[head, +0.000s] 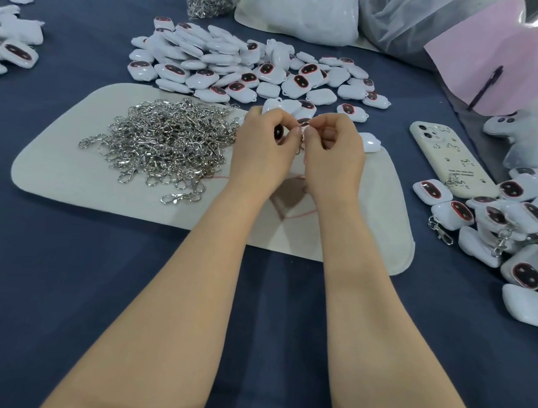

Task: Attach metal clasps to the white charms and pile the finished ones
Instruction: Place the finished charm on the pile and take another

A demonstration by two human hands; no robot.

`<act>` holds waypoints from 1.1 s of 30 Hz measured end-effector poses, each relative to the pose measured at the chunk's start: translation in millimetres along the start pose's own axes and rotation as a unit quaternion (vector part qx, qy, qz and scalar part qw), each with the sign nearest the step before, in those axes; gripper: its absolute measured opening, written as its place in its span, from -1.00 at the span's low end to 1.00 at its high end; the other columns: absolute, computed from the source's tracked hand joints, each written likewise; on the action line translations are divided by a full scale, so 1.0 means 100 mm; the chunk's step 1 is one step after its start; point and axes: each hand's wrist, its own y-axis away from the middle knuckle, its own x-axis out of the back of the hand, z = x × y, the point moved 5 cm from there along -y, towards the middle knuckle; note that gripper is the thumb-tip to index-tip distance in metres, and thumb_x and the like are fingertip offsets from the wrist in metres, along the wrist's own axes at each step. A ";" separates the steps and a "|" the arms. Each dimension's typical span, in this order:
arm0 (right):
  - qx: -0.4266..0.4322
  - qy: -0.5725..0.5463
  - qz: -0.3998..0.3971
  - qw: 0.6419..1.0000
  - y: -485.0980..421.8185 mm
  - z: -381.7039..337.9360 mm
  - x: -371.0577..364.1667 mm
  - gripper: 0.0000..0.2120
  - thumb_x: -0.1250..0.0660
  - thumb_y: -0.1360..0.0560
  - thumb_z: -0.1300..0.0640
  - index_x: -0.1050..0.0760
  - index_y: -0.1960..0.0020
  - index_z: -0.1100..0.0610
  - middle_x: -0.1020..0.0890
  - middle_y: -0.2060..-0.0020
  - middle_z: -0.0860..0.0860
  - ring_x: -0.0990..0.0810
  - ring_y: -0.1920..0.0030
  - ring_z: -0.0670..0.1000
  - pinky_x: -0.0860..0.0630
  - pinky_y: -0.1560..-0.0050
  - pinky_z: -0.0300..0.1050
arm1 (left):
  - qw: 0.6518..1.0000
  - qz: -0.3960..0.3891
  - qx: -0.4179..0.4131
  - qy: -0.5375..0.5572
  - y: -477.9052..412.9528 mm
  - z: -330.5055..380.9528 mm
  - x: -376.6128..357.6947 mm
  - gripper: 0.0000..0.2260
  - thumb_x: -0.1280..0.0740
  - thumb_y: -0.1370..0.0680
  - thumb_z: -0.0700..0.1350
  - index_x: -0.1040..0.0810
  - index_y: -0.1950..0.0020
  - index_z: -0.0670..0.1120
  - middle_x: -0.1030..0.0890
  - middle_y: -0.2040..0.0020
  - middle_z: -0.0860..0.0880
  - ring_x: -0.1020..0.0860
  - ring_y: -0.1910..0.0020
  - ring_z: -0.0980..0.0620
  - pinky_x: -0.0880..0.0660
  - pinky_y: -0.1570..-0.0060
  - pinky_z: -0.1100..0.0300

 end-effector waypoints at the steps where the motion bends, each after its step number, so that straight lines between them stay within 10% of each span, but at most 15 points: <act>1: 0.001 0.000 -0.001 1.000 0.00 0.00 0.00 -0.87 -0.26 -0.51 0.30 -0.43 0.10 0.08 -0.52 0.28 -0.13 -0.51 0.25 -0.12 -0.45 0.20 -0.39 | 1.000 0.001 -0.002 -0.002 0.00 0.00 0.00 -0.91 -0.32 -0.52 -0.17 -0.61 0.05 -0.13 -0.45 0.06 -0.07 -0.40 0.17 0.08 -0.21 0.22 0.41; 33: 0.033 0.023 -0.002 0.999 0.03 -0.03 -0.02 -0.89 -0.31 -0.49 0.30 -0.43 0.11 0.11 -0.48 0.30 -0.17 -0.45 0.29 -0.22 -0.42 0.15 -0.40 | 1.000 0.000 -0.016 -0.008 -0.02 0.01 -0.01 -0.90 -0.27 -0.55 -0.20 -0.58 0.03 -0.17 -0.42 0.03 -0.04 -0.43 0.13 0.07 -0.31 0.13 0.35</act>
